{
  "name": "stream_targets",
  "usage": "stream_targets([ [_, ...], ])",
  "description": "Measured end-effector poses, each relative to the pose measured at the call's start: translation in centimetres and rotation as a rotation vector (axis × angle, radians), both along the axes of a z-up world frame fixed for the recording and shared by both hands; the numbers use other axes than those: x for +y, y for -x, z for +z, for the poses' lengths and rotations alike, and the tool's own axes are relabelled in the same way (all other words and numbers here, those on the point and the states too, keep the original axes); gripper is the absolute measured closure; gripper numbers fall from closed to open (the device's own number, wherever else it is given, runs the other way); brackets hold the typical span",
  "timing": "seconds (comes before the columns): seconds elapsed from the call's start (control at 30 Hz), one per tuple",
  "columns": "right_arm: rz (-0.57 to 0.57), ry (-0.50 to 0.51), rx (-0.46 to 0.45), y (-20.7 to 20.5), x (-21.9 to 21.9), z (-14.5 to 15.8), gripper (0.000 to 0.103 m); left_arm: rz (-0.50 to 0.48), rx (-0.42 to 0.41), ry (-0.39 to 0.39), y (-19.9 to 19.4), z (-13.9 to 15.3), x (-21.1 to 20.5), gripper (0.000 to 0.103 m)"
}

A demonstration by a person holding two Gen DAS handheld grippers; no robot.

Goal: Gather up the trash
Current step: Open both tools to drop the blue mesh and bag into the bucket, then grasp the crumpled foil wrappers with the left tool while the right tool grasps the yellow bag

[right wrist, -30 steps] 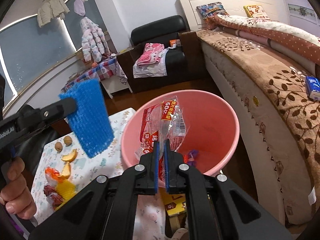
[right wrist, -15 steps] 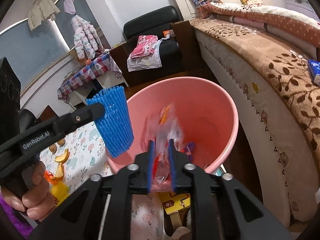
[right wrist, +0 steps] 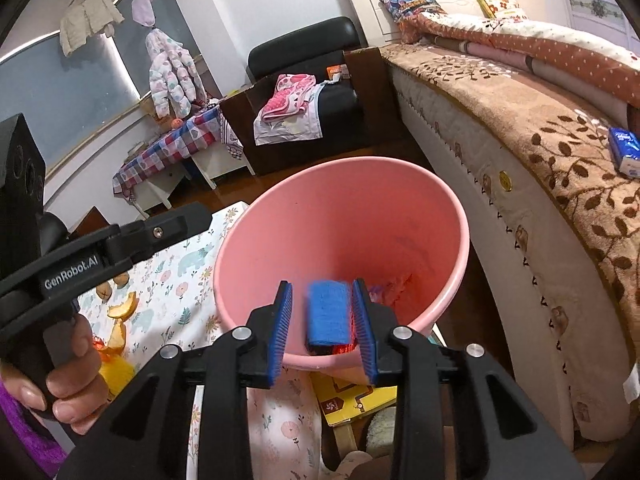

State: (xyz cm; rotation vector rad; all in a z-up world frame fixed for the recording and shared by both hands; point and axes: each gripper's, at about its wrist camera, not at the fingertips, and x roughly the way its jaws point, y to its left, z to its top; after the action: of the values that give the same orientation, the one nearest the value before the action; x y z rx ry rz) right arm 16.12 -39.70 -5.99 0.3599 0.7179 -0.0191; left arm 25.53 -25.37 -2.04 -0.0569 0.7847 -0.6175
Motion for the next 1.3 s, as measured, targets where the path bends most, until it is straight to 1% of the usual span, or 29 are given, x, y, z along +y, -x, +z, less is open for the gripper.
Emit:
stream_targets([
  [0.23,0.029,0.022,-0.038,1.5,2.0,1.4,0.071,0.038,-0.031,-0.013,1.4,1.8,2.0,0.062],
  [0.47,0.101,0.033,-0.075,2.5,5.3,2.5,0.071,0.096,-0.039,-0.072,4.2,2.1,5.8,0.062],
  [0.63,0.154,0.031,-0.063,3.1,8.3,2.2,0.072,0.136,-0.059,-0.104,6.6,2.2,9.6,0.061],
  [0.77,0.207,0.041,-0.050,3.5,10.7,1.7,0.071,0.177,-0.079,-0.105,8.2,2.8,13.5,0.061],
  [0.9,0.250,0.069,-0.049,3.8,12.6,1.6,0.072,0.248,-0.101,-0.113,9.7,3.4,17.8,0.060],
  [1.0,0.290,0.084,-0.042,3.8,13.8,1.6,0.072,0.309,-0.115,-0.142,10.7,3.4,21.2,0.059],
  [1.1,0.340,0.073,-0.036,3.8,14.7,1.5,0.072,0.366,-0.105,-0.158,11.6,3.2,24.1,0.059],
  [1.2,0.378,0.045,-0.012,3.5,15.4,1.2,0.072,0.411,-0.073,-0.161,12.5,2.5,26.7,0.059],
  [1.3,0.402,0.038,0.005,3.3,16.1,0.7,0.072,0.432,-0.033,-0.165,13.2,1.5,28.1,0.059],
])
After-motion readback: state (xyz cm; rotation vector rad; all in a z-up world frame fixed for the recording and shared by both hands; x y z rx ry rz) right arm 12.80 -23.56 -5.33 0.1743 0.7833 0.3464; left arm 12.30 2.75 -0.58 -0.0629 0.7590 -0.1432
